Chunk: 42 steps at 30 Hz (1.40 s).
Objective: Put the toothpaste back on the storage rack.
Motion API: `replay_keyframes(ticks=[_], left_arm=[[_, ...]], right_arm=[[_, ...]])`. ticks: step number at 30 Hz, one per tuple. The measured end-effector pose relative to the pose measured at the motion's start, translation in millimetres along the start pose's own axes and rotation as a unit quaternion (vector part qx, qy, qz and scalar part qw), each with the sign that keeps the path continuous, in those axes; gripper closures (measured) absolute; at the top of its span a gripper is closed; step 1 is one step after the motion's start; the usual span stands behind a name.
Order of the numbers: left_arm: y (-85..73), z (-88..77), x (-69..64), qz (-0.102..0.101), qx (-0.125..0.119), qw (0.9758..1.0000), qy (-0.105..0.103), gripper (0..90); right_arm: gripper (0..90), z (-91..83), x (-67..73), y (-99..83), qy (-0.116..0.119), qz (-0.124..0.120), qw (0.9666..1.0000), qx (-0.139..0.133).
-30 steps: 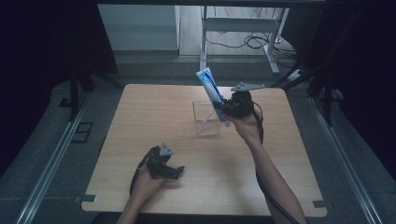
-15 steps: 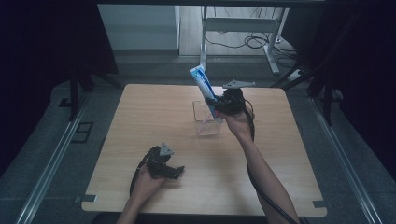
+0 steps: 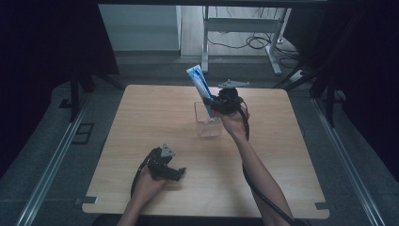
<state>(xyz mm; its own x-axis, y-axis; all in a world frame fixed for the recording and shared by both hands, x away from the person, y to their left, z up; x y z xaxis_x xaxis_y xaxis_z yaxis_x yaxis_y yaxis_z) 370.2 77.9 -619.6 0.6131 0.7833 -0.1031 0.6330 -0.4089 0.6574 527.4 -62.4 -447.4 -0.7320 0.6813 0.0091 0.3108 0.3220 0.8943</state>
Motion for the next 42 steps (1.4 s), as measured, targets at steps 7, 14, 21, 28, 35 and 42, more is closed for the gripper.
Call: replay_keyframes(ticks=[7,14,21,28,35,42], left_arm=[[0.1,0.1,-0.2,0.0,0.0,1.0,-0.001,2.3],[0.2,0.3,-0.4,-0.001,0.0,1.0,-0.002,2.3],[0.3,0.3,-0.5,-0.001,0.001,1.0,-0.002,2.3],[0.3,0.4,-0.5,-0.001,0.001,1.0,-0.002,2.3],[0.3,0.3,-0.5,-0.001,0.001,1.0,-0.002,2.3],[0.4,0.4,-0.6,-0.001,0.001,1.0,-0.002,2.3]], right_arm=[[72.3,13.3,0.2,-4.3,0.0,0.0,1.0,0.002],[72.3,23.7,-3.8,-11.4,-0.009,-0.001,1.0,0.004],[72.3,29.3,-7.0,-18.3,-0.011,-0.004,0.9999,0.003],[72.1,30.9,-7.2,-20.0,-0.01,-0.009,0.9999,-0.004],[71.9,32.8,-6.1,-23.2,-0.012,-0.018,0.9998,-0.001],[71.8,41.2,-7.5,-41.5,-0.019,-0.024,0.9993,0.021]])
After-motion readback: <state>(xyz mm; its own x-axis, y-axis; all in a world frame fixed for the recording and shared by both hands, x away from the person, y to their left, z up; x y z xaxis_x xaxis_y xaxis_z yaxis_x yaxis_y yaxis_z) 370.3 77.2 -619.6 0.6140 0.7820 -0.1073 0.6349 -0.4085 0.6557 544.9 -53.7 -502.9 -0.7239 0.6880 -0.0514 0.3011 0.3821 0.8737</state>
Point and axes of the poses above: each handheld gripper's, and its own axes: z roughly forward along the jaws, y roughly out of its top, x roughly to its left, the point moved 10 cm from there along z, roughly forward along the jaws, and after that the axes turned 7 degrees about -z, right-handed, at the moved point
